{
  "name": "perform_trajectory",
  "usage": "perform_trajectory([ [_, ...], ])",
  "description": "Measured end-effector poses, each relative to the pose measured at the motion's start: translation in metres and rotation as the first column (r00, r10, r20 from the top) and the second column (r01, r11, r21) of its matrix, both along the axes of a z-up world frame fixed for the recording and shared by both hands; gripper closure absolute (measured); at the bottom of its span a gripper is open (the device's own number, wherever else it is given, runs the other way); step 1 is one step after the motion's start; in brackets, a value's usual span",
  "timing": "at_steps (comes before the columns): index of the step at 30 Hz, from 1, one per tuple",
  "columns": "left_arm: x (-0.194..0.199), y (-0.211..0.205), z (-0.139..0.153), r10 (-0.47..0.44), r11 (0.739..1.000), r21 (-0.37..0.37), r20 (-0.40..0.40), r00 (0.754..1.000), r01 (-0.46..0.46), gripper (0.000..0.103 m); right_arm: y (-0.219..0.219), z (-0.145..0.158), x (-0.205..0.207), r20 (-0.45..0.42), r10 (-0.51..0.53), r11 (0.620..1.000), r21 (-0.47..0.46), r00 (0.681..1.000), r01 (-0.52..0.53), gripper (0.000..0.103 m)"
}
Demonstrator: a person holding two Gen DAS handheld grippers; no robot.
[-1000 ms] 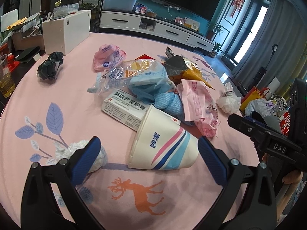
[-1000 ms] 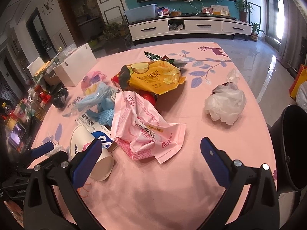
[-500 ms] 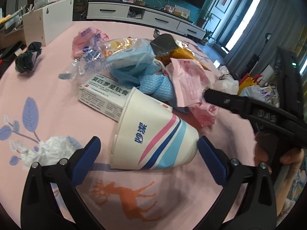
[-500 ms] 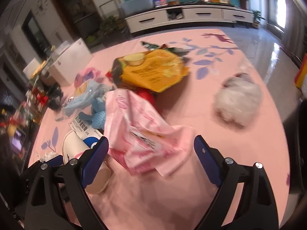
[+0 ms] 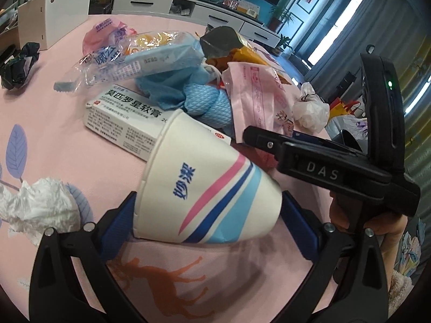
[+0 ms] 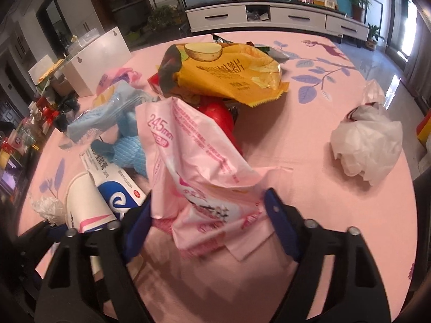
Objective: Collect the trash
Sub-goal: 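Grasp the striped paper cup with the left tool while the right tool grasps the pink bag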
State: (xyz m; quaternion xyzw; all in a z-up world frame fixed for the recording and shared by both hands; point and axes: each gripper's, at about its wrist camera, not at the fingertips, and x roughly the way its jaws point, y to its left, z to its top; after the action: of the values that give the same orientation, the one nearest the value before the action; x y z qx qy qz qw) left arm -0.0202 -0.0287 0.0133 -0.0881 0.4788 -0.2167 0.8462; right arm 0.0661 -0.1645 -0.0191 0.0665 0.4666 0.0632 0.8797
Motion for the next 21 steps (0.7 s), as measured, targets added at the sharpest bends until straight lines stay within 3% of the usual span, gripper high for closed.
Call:
perform_trajectory([
  [4, 0.000, 0.002, 0.001, 0.003, 0.999, -0.032, 0.001, 1.000, -0.003, 0.009, 0.000, 0.004, -0.009, 0.016, 0.005, 1.000, -0.003, 1.000, -0.005, 0.055],
  [6, -0.001, 0.003, 0.002, -0.002, 0.998, -0.055, -0.003, 1.000, 0.001, 0.011, -0.001, 0.008, -0.015, 0.014, -0.001, 1.000, -0.005, 1.000, 0.001, 0.059],
  [21, -0.013, 0.006, 0.031, 0.020, 0.995, -0.096, 0.077, 0.997, -0.012, 0.011, -0.024, 0.049, -0.048, 0.082, -0.067, 0.995, 0.079, 0.994, 0.060, 0.060],
])
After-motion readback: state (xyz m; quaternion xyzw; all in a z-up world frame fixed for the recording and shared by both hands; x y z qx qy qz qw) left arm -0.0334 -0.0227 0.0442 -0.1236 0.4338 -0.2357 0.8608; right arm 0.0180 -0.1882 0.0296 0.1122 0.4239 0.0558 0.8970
